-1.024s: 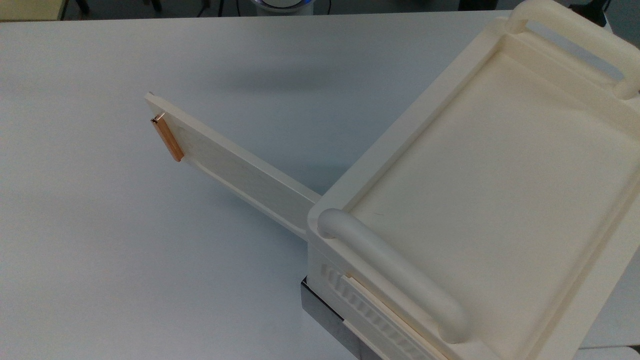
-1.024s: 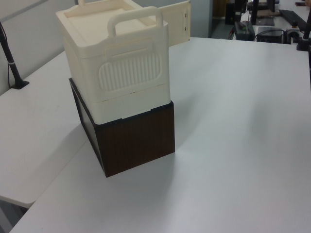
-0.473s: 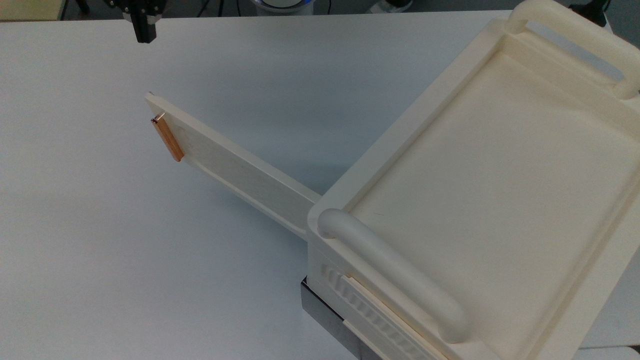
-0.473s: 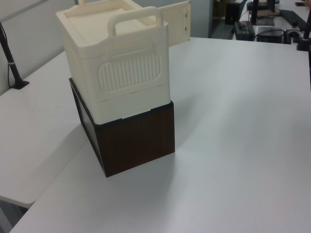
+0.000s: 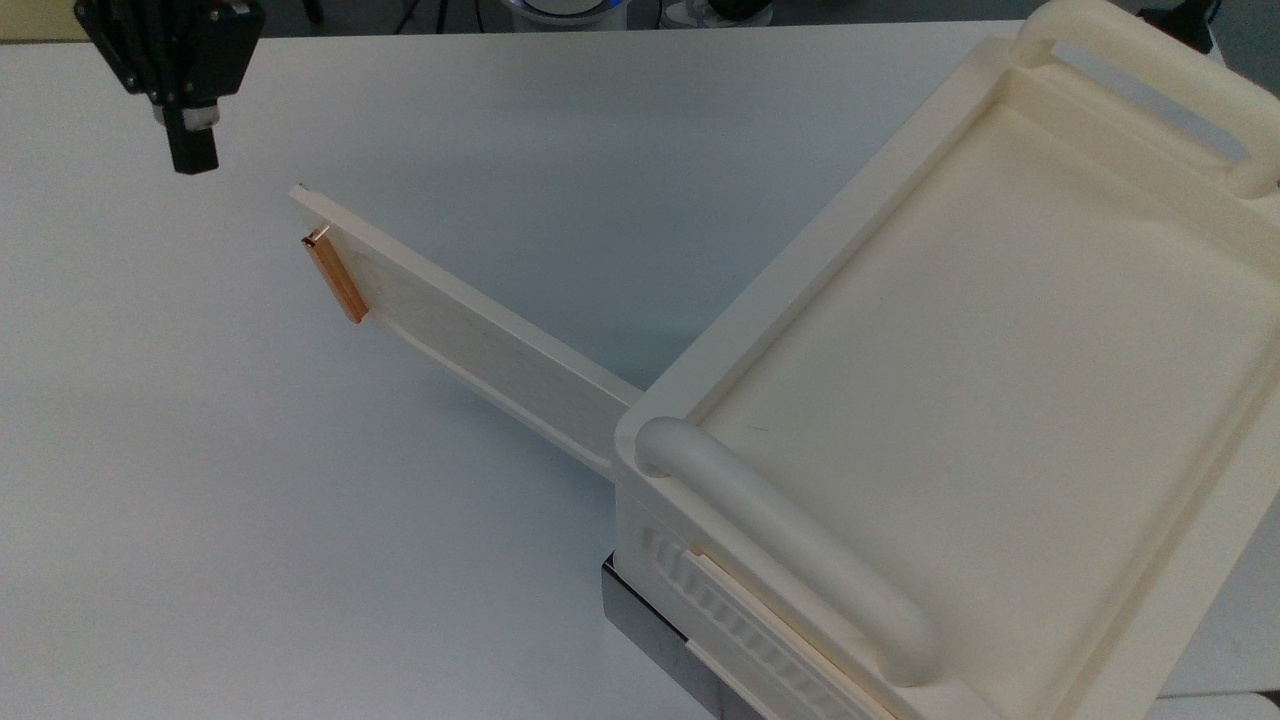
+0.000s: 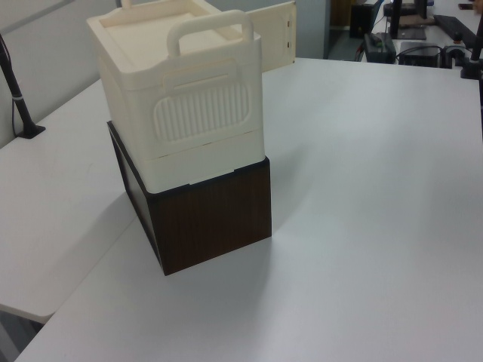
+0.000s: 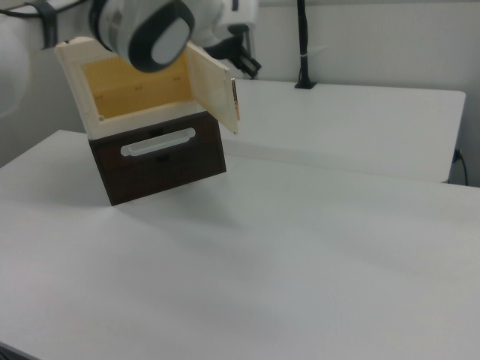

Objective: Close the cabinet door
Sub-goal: 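Lower the gripper to the outer face of the open cream door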

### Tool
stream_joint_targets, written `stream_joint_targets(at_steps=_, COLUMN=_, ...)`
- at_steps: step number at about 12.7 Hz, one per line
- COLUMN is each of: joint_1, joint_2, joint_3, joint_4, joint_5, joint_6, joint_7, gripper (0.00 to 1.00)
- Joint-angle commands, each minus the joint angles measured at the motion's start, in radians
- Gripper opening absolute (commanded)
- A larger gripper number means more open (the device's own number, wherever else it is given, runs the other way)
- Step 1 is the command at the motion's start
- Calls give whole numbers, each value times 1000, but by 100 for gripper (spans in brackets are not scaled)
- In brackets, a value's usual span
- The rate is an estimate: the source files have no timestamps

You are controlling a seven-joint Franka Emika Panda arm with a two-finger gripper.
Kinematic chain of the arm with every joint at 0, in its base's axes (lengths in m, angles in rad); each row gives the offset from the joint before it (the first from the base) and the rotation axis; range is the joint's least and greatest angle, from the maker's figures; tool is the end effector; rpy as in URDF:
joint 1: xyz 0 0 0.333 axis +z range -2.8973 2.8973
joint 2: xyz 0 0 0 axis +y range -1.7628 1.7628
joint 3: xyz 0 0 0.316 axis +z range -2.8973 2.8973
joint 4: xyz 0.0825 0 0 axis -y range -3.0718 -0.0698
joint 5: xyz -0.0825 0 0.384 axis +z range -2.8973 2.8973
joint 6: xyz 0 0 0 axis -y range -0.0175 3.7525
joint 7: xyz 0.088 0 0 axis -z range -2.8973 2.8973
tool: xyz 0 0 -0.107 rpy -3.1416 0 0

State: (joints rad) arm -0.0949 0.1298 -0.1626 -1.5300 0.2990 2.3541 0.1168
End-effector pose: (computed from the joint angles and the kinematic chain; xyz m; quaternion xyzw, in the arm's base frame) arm 0.6297 -0.1537 0.6593 -0.9038 0.2308 -0.3458 0.1015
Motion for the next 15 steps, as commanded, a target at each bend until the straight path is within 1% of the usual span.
stream_joint_targets(at_steps=1, joint_1=-12, joint_2=71, joint_3=-3, joint_4=-2, joint_5=107, joint_6=164, joint_7=29, gripper=0)
stream_joint_targets(at_steps=4, joint_1=-2, joint_2=186, joint_3=11, joint_4=4, joint_5=104, joint_6=328, joint_7=27, gripper=0)
stream_joint_targets(at_steps=5, joint_1=0, joint_2=212, joint_3=30, joint_4=2, joint_5=100, joint_6=364, joint_7=21, gripper=0)
stream_joint_targets(at_steps=7, joint_1=0, joint_2=231, joint_3=54, joint_4=2, joint_5=95, joint_6=376, joint_7=14, gripper=0)
stream_joint_targets(at_steps=8, joint_1=3, joint_2=229, joint_3=57, joint_4=-2, joint_5=91, joint_6=375, joint_7=11, gripper=0)
stream_joint_targets(at_steps=9, joint_1=1, joint_2=225, joint_3=78, joint_4=-10, joint_5=88, joint_6=369, joint_7=6, gripper=0)
stream_joint_targets(at_steps=12, joint_1=3, joint_2=197, joint_3=87, joint_4=-38, joint_5=88, joint_6=355, joint_7=6, gripper=0)
stream_joint_targets(at_steps=13, joint_1=3, joint_2=182, joint_3=97, joint_4=-45, joint_5=88, joint_6=314, joint_7=4, gripper=0)
stream_joint_targets(at_steps=15, joint_1=1, joint_2=136, joint_3=98, joint_4=-47, joint_5=88, joint_6=179, joint_7=4, gripper=0)
